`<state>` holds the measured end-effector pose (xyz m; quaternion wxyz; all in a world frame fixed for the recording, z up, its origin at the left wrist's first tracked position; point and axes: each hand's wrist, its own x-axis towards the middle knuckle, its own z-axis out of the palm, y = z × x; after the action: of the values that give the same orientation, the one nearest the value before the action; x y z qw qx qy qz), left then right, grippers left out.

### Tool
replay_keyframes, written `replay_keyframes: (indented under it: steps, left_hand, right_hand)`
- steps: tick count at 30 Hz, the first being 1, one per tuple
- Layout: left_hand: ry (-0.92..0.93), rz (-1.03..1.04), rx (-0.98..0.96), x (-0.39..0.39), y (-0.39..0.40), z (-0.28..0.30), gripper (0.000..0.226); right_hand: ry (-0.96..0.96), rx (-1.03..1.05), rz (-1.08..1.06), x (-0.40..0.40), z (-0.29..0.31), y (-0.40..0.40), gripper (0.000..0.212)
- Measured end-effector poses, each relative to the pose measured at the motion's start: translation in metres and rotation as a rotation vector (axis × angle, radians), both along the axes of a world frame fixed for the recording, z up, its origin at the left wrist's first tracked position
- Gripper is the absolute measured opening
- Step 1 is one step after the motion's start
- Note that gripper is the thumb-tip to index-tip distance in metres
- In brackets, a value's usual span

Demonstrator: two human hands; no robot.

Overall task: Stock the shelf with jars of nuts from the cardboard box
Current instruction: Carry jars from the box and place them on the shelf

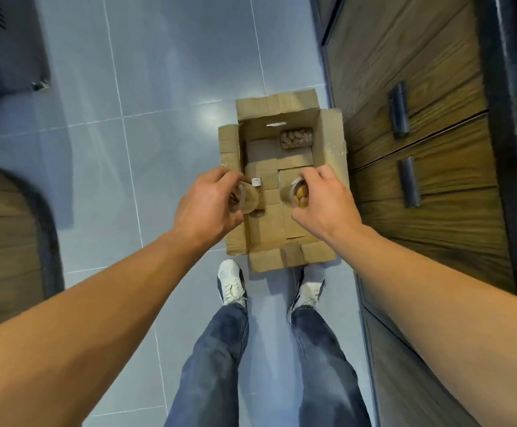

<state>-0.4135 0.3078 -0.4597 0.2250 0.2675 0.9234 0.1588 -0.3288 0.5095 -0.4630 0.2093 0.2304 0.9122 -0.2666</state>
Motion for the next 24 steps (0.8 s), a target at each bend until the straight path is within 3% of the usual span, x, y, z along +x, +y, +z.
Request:
replay_keyframes:
  steps: [11,24]
  left_hand:
    - [0.174,0.445,0.100,0.060,-0.078,0.210,0.060]
    - [0.362,0.950,-0.018,0.251,-0.211,0.351,0.064]
  right_hand:
    - [0.238,-0.002,0.398,-0.004,0.211,-0.064,0.065]
    - [0.416,-0.037,1.106,0.052,0.350,-0.223,0.065]
